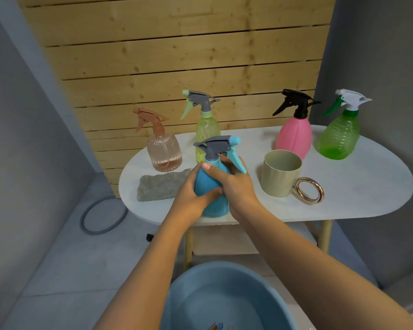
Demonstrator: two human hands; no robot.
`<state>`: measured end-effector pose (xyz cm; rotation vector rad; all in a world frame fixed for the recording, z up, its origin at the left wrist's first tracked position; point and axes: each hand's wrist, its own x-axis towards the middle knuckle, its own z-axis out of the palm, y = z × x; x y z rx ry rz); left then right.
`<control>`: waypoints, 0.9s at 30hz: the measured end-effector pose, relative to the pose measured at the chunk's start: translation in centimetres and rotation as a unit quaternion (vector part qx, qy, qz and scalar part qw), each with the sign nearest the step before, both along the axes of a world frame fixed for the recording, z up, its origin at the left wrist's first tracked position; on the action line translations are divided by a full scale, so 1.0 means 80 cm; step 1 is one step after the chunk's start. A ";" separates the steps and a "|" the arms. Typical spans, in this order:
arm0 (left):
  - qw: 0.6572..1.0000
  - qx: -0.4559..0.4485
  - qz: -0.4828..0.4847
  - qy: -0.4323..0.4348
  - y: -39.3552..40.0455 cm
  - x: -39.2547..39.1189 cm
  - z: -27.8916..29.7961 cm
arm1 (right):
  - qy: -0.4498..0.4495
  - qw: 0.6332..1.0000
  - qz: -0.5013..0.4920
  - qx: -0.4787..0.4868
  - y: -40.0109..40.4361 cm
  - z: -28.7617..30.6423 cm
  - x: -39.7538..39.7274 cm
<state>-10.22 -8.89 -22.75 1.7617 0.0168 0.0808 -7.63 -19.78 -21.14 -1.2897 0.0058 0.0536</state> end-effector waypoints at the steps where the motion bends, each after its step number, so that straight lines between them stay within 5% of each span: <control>1: 1.000 -0.002 0.001 0.001 0.000 -0.001 0.001 | -0.007 1.000 0.014 -0.007 -0.001 -0.002 -0.002; 5: 1.000 -0.004 -0.009 -0.005 0.003 -0.001 0.000 | -0.036 0.991 0.132 0.007 -0.021 0.002 -0.002; 17: 1.000 -0.006 -0.017 -0.005 0.008 0.000 -0.001 | -0.167 0.963 0.135 -0.165 -0.044 0.001 0.017; 27: 1.000 -0.001 -0.020 0.002 0.008 0.001 -0.001 | -0.101 0.980 0.165 -0.050 -0.051 0.007 0.029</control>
